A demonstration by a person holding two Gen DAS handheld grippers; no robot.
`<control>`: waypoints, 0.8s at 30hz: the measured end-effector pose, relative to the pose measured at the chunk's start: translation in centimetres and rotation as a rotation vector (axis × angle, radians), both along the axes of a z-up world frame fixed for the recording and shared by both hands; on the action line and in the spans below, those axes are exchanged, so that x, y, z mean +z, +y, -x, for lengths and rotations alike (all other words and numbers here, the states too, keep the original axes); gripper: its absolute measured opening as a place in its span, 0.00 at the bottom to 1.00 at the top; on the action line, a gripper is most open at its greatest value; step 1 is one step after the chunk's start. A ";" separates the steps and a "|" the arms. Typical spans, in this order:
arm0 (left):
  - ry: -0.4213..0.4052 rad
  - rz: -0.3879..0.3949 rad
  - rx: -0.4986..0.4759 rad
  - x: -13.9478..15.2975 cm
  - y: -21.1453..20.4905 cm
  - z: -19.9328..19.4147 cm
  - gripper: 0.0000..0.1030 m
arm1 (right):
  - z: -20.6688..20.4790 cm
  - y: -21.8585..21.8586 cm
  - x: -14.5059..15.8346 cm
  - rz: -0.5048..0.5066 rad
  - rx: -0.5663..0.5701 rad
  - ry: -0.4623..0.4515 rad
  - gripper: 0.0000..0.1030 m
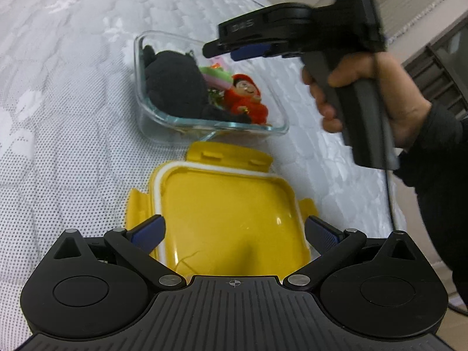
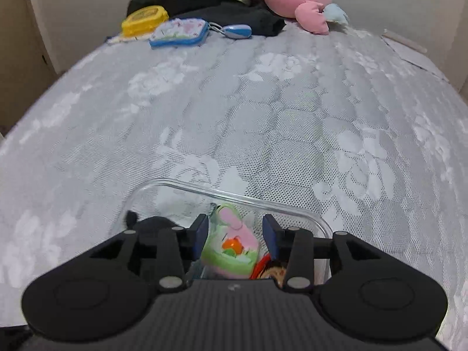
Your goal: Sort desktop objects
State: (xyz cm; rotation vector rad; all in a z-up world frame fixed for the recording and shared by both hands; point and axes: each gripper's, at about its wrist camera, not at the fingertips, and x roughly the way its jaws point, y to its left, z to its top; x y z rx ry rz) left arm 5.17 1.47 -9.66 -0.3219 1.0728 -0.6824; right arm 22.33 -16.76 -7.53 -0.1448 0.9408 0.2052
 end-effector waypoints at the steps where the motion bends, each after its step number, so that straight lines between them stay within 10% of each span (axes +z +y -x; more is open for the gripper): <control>1: -0.003 -0.001 -0.008 0.0 -0.1 0.0 1.00 | -0.3 0.0 -0.6 0.001 -0.013 0.007 0.42; 5: -0.010 -0.015 -0.026 -0.2 -0.4 0.1 1.00 | -0.6 -0.6 -1.0 -0.038 -0.034 0.001 0.19; 15: -0.021 -0.027 -0.027 -0.1 -0.6 0.3 1.00 | 4.5 1.1 1.3 0.180 0.143 -0.320 0.18; 24: -0.020 -0.035 -0.030 -0.3 -0.6 0.3 1.00 | 5.9 -0.7 2.7 -0.019 0.122 -0.086 0.29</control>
